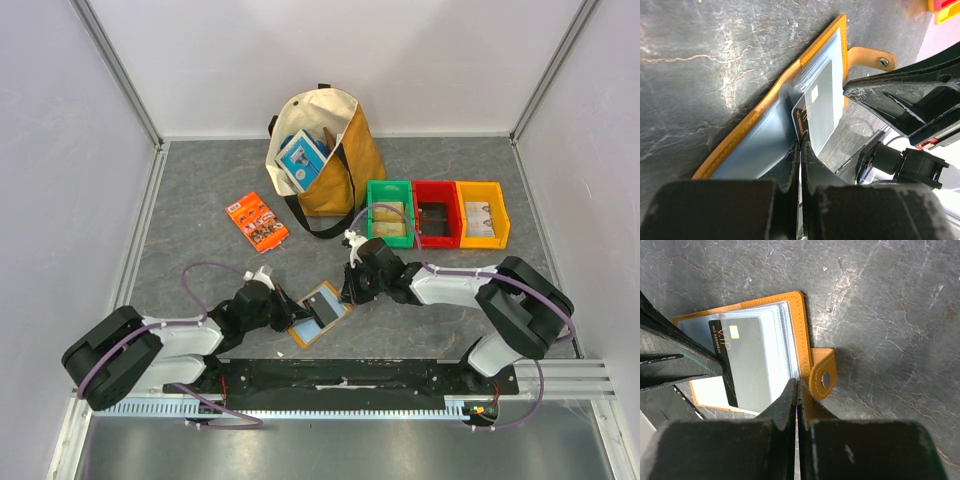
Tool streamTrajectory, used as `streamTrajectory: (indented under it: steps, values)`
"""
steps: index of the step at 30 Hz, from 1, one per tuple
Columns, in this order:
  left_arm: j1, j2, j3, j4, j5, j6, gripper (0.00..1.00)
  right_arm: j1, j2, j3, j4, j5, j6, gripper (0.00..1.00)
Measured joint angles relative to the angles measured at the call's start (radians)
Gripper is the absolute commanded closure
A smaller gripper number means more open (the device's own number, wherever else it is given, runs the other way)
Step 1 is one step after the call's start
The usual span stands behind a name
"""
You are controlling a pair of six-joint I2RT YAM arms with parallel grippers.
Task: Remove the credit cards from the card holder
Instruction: Remove the credit card from the card holder.
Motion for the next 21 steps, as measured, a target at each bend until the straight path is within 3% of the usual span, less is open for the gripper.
streamTrajectory:
  steps: [5,15,21]
  values:
    - [0.005,0.061,0.028,0.012,0.039,0.0,0.98,-0.001,-0.013,0.007,-0.02,-0.025,-0.014,0.91]
    - [0.005,0.074,0.036,0.014,0.055,0.001,0.98,0.002,0.023,0.02,0.097,-0.153,0.003,0.89]
    - [0.005,0.072,0.036,0.011,0.054,0.001,0.91,0.002,0.072,0.016,0.118,-0.149,0.019,0.9]
